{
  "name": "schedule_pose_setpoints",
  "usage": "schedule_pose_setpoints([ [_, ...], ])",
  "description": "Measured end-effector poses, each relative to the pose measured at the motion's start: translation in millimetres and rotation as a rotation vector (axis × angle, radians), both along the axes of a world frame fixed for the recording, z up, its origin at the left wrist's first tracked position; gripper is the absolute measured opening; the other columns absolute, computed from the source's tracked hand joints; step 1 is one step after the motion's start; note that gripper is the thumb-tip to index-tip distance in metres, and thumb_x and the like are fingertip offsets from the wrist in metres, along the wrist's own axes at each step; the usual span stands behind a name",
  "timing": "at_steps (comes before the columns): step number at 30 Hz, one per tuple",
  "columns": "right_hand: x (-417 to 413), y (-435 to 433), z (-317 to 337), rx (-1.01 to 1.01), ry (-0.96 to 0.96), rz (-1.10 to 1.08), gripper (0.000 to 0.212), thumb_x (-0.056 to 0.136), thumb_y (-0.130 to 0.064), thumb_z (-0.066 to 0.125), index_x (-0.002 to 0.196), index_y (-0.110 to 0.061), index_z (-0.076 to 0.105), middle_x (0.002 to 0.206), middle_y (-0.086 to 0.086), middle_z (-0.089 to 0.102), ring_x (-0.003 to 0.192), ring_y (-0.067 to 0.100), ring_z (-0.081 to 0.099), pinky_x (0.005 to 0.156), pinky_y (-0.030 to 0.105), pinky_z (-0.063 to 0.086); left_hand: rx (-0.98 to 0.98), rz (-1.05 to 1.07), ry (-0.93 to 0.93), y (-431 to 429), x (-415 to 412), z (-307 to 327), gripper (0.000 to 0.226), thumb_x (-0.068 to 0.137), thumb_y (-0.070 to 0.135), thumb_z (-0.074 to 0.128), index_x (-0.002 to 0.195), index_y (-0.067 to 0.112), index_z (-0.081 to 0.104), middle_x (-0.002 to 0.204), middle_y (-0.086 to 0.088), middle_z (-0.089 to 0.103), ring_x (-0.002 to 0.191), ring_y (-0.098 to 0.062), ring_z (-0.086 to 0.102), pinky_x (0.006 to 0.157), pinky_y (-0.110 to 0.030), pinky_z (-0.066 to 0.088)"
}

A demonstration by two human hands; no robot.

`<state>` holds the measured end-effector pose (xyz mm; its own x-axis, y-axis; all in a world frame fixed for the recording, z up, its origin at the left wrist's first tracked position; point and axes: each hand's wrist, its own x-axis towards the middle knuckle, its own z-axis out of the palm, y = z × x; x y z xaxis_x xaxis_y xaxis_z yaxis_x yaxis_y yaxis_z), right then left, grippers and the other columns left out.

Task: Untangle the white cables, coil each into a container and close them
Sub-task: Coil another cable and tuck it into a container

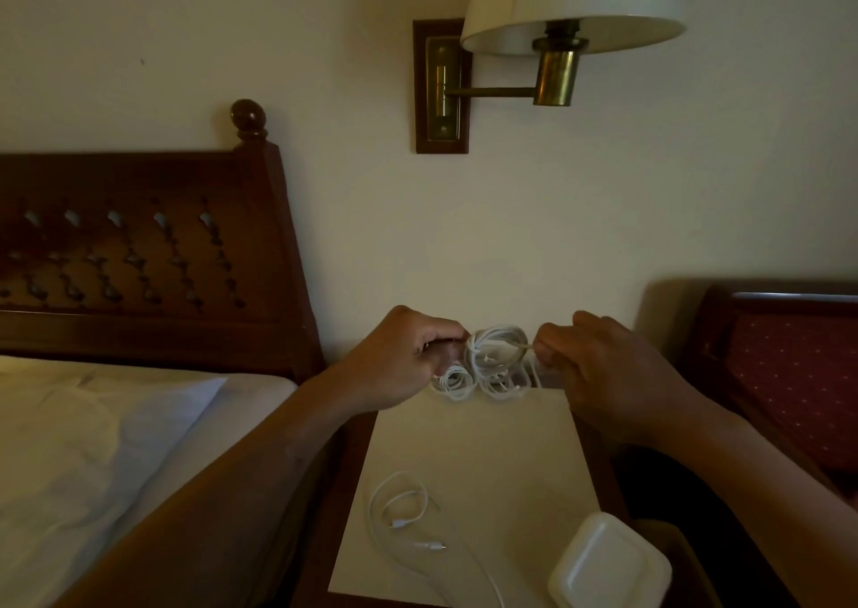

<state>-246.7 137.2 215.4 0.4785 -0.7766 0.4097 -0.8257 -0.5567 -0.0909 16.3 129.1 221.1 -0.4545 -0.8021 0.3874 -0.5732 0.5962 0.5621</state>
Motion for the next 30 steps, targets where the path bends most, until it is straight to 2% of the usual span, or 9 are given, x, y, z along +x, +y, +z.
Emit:
schedule_pose_setpoints([
  [4, -7, 0, 0, 0.012, 0.018, 0.014, 0.022, 0.097, -0.02, 0.045, 0.08, -0.035, 0.042, 0.071, -0.009, 0.042, 0.066, 0.009, 0.041, 0.054, 0.026, 0.026, -0.001, -0.003, -0.029, -3, 3, -4, 0.025, 0.101, -0.001, 0.055, 0.087, 0.006, 0.074, 0.069, -0.002, 0.068, 0.06, -0.02, 0.061, 0.06, -0.036, 0.047],
  [9, -9, 1, -3, 0.008, 0.028, 0.06, 0.017, 0.099, -0.028, 0.04, 0.087, -0.031, 0.052, 0.072, -0.009, 0.044, 0.068, 0.009, 0.042, 0.054, 0.025, 0.027, 0.002, 0.004, -0.035, -7, 10, -5, 0.028, 0.102, -0.002, 0.054, 0.096, 0.014, 0.077, 0.075, 0.0, 0.073, 0.071, -0.012, 0.069, 0.07, -0.032, 0.056],
  [12, -10, -4, -7, 0.052, 0.023, 0.058, 0.019, 0.101, -0.034, 0.037, 0.085, -0.035, 0.048, 0.075, -0.01, 0.044, 0.07, 0.005, 0.042, 0.056, 0.023, 0.025, 0.018, 0.012, -0.035, -3, 9, -10, 0.025, 0.103, 0.0, 0.053, 0.098, 0.01, 0.076, 0.074, -0.002, 0.071, 0.064, -0.01, 0.064, 0.062, -0.025, 0.051],
  [15, -10, -14, -17, 0.151, -0.078, 0.049, 0.019, 0.105, -0.025, 0.046, 0.095, -0.038, 0.057, 0.084, -0.012, 0.049, 0.073, 0.002, 0.05, 0.059, 0.019, 0.032, 0.11, 0.005, -0.014, 1, 6, -16, 0.023, 0.105, 0.005, 0.051, 0.09, 0.008, 0.067, 0.074, -0.003, 0.067, 0.063, -0.011, 0.056, 0.063, -0.027, 0.041],
  [19, 0, -13, -22, 0.288, -0.336, 0.174, 0.046, 0.103, -0.01, 0.054, 0.138, -0.04, 0.051, 0.088, -0.02, 0.071, 0.084, -0.003, 0.066, 0.07, 0.011, 0.05, 0.166, -0.043, -0.033, 5, 4, -14, 0.024, 0.108, 0.014, 0.047, 0.087, 0.011, 0.058, 0.074, -0.007, 0.061, 0.066, -0.027, 0.052, 0.066, -0.041, 0.041],
  [22, 7, -11, -20, 0.29, -0.387, 0.215, 0.043, 0.101, 0.001, 0.05, 0.129, -0.031, 0.06, 0.107, -0.017, 0.072, 0.097, 0.0, 0.068, 0.08, 0.021, 0.056, 0.165, -0.073, -0.038, 8, -1, -12, 0.026, 0.106, 0.026, 0.044, 0.085, 0.014, 0.052, 0.071, -0.015, 0.054, 0.064, -0.035, 0.046, 0.064, -0.05, 0.04],
  [24, 11, -10, -21, 0.295, -0.394, 0.204, 0.039, 0.101, 0.003, 0.045, 0.116, -0.029, 0.062, 0.1, -0.015, 0.069, 0.093, 0.004, 0.065, 0.077, 0.027, 0.053, 0.164, -0.077, -0.074, 8, -1, -13, 0.027, 0.105, 0.032, 0.042, 0.088, 0.014, 0.053, 0.073, -0.017, 0.052, 0.065, -0.039, 0.046, 0.065, -0.056, 0.041],
  [27, 14, -7, -23, 0.373, -0.391, 0.217, 0.034, 0.108, -0.017, 0.041, 0.124, -0.044, 0.053, 0.09, -0.021, 0.065, 0.088, 0.005, 0.062, 0.078, 0.03, 0.051, 0.206, -0.105, -0.085, 7, 0, -15, 0.023, 0.107, 0.033, 0.042, 0.087, 0.029, 0.053, 0.077, -0.016, 0.051, 0.072, -0.041, 0.048, 0.074, -0.061, 0.046],
  [30, 20, -4, -24, 0.423, -0.459, 0.297, 0.039, 0.103, -0.05, 0.048, 0.141, -0.052, 0.048, 0.11, -0.026, 0.069, 0.104, 0.001, 0.065, 0.085, 0.017, 0.05, 0.26, -0.14, -0.05, 6, -2, -15, 0.027, 0.11, 0.028, 0.043, 0.108, 0.044, 0.064, 0.086, -0.017, 0.058, 0.08, -0.04, 0.055, 0.079, -0.055, 0.052],
])
